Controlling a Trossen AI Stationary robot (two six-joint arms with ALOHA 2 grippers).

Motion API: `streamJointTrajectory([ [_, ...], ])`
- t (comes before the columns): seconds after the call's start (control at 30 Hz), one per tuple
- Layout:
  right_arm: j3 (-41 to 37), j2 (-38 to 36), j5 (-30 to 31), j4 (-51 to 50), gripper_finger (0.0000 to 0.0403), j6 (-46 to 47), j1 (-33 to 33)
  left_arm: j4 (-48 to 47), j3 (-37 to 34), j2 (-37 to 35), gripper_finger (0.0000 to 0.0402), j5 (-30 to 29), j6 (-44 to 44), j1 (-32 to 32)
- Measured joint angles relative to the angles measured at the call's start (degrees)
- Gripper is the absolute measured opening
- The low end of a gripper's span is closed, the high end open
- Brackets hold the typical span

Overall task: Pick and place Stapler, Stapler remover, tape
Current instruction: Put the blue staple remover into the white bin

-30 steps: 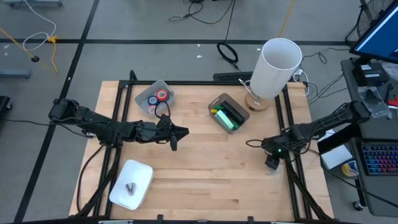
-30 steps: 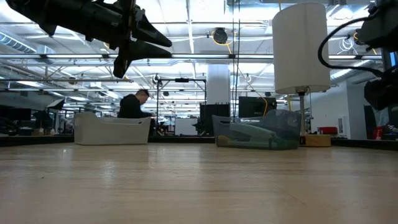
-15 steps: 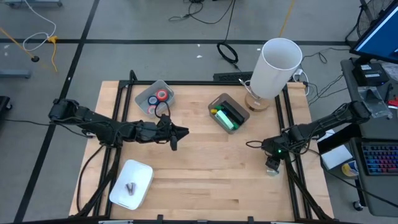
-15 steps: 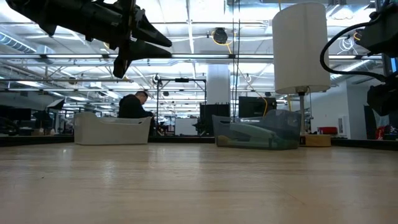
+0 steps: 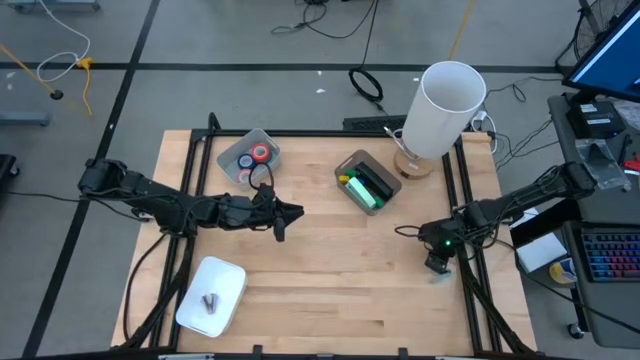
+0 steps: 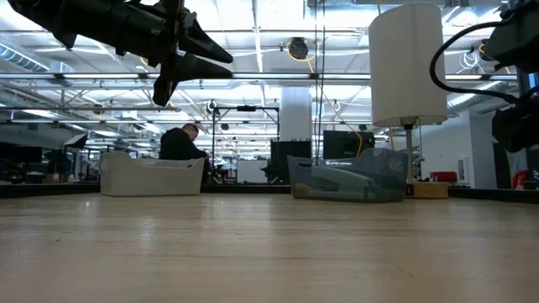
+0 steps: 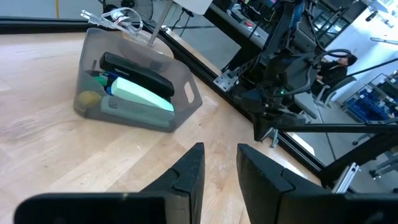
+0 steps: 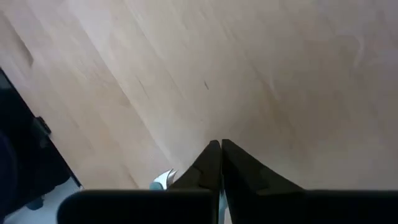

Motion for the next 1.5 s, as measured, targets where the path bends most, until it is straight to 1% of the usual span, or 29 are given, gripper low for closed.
streamJointTrajectory([
  [0.17, 0.0, 0.0, 0.3, 2.5, 0.0001, 0.9, -0.2, 0.3, 0.0, 0.0, 0.0092, 0.0, 0.0, 0.0],
  [0.27, 0.0, 0.0, 1.5, 7.1, 0.0001, 2.5, -0.2, 1.7, 0.0, 0.0, 0.0092, 0.0, -0.6, 0.0],
  [0.37, 0.0, 0.0, 2.4, 15.3, 0.0001, 4.3, -1.0, 3.5, 0.0, 0.0, 0.0092, 0.6, -1.0, 0.0],
  [0.47, 0.0, 0.0, 4.8, 25.3, 0.0001, 4.8, -2.8, 5.5, 0.0, 0.0, 0.0092, 3.3, -2.0, 0.0],
  [0.6, 0.0, 0.0, 7.2, 37.0, 0.0001, 4.4, -6.9, 8.4, 0.0, 0.7, 0.0093, 5.5, -4.6, -0.1],
  [0.73, 0.0, 0.0, 8.4, 48.6, 0.0001, 2.5, -11.8, 12.9, 0.8, 2.5, 0.0093, 5.5, -4.2, -0.8],
  [0.8, 0.0, 0.0, 10.2, 53.6, 0.0000, 1.8, -13.9, 13.6, 1.7, 3.7, 0.0093, 5.5, -4.1, -1.2],
  [0.87, 0.0, 0.0, 12.2, 58.6, 0.0000, 0.9, -15.7, 13.6, 3.7, 5.5, 0.0093, 5.5, -3.1, -1.5],
  [1.0, 0.0, 1.1, 16.8, 68.3, 0.0000, -0.4, -18.1, 13.8, 10.0, 9.5, 0.0093, 5.5, 3.3, -2.5],
  [1.2, 0.1, 6.6, 20.4, 81.4, 0.0000, -1.9, -19.0, 13.5, 19.7, 15.6, 0.0093, 5.7, 14.2, -2.2],
  [1.27, 0.1, 8.5, 21.2, 84.7, 0.0000, -2.1, -19.0, 13.0, 22.0, 17.4, 0.0093, 5.7, 15.5, -2.0],
  [1.4, 0.1, 12.2, 21.4, 90.7, 0.0000, -2.1, -19.0, 12.8, 25.9, 21.1, 0.0093, 5.9, 15.4, -1.4],
  [1.5, 0.3, 14.3, 21.4, 94.2, 0.0000, -2.1, -19.0, 12.8, 28.3, 23.8, 0.0093, 8.0, 15.1, -1.1],
])
